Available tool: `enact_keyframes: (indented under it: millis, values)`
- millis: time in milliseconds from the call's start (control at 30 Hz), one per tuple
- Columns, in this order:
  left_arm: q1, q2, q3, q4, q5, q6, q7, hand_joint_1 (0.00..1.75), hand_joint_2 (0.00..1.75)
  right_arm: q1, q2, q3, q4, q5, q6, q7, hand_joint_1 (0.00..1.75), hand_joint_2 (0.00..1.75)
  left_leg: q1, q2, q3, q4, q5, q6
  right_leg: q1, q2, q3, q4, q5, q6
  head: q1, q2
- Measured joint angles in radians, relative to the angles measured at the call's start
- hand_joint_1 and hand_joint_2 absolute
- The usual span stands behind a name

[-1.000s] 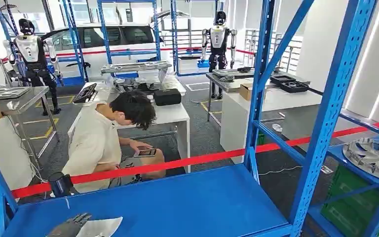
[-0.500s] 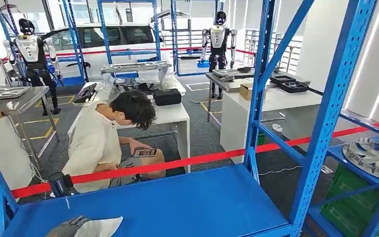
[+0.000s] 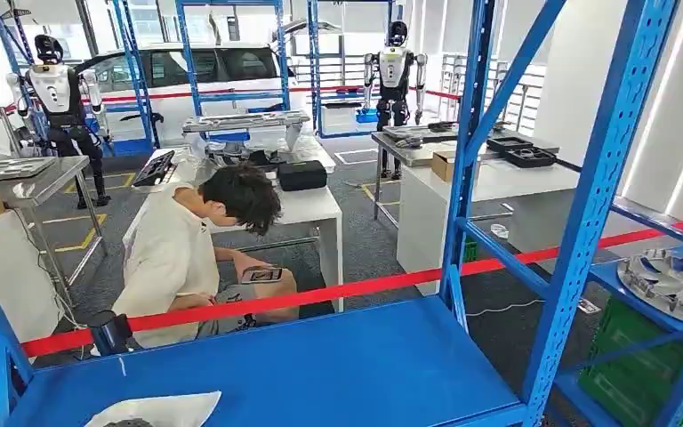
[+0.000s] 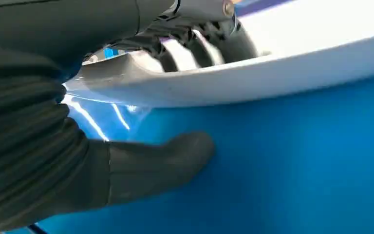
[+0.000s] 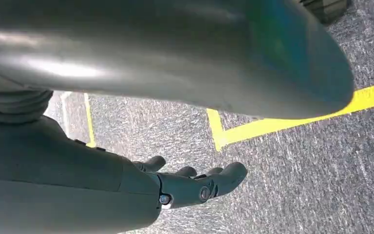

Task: Take the parts from the cabinet and place them on the table.

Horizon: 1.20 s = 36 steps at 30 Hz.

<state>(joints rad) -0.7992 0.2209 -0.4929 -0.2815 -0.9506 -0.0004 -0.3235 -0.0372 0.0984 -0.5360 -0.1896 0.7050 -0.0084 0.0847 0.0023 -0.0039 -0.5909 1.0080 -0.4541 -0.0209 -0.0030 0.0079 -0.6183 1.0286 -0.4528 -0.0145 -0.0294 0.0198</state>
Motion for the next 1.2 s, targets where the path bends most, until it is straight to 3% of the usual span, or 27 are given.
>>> enact_keyframes:
  millis: [433, 533, 700, 867, 1000, 1200]
  values:
    - [-0.004, -0.007, 0.043, -0.004, -0.014, 0.002, -0.039, 1.75, 1.75, -0.002, 0.000, -0.017, 0.000, 0.017, 0.000, -0.001, 0.00, 0.00, 0.000, 0.000, 0.003, 0.000, -0.001, 0.000, 0.000, 0.000, 0.003, 0.000, 0.000, 0.000, 0.000, 0.000]
    - [-0.004, -0.008, 0.060, -0.004, 0.004, 0.003, -0.070, 1.75, 1.75, -0.002, 0.000, -0.019, 0.000, 0.025, 0.002, -0.001, 0.00, 0.00, 0.000, 0.000, 0.003, 0.000, -0.001, -0.001, 0.000, 0.000, 0.003, 0.000, 0.000, 0.000, 0.000, 0.000]
    - [0.002, -0.016, 0.105, -0.011, 0.018, 0.120, -0.093, 1.75, 1.75, -0.003, 0.001, -0.025, 0.000, 0.031, 0.000, -0.001, 0.00, 0.00, 0.000, 0.000, 0.003, 0.000, -0.001, -0.001, 0.000, 0.000, 0.003, 0.000, 0.000, 0.000, 0.000, 0.000]
    - [0.010, -0.031, 0.135, -0.016, 0.018, 0.180, -0.097, 1.75, 1.75, -0.003, 0.003, -0.035, 0.000, 0.033, 0.000, -0.001, 0.00, 0.00, 0.000, 0.000, 0.003, 0.000, -0.001, -0.001, 0.000, 0.000, 0.003, 0.000, 0.000, 0.000, 0.000, 0.000]
    - [0.013, -0.048, 0.150, -0.036, 0.008, 0.267, -0.154, 1.75, 1.75, -0.003, 0.005, -0.041, 0.000, 0.037, -0.003, 0.000, 0.00, 0.00, 0.000, -0.001, 0.003, 0.000, -0.001, -0.001, 0.000, 0.000, 0.002, 0.000, -0.001, 0.001, 0.000, 0.000]
    - [-0.006, -0.099, 0.157, -0.104, -0.014, 0.322, -0.209, 1.75, 1.75, -0.004, 0.008, -0.053, 0.000, 0.036, -0.011, -0.001, 0.00, 0.00, -0.001, -0.001, 0.002, 0.001, -0.001, 0.000, -0.001, -0.001, 0.002, 0.000, -0.001, 0.001, 0.000, 0.000]
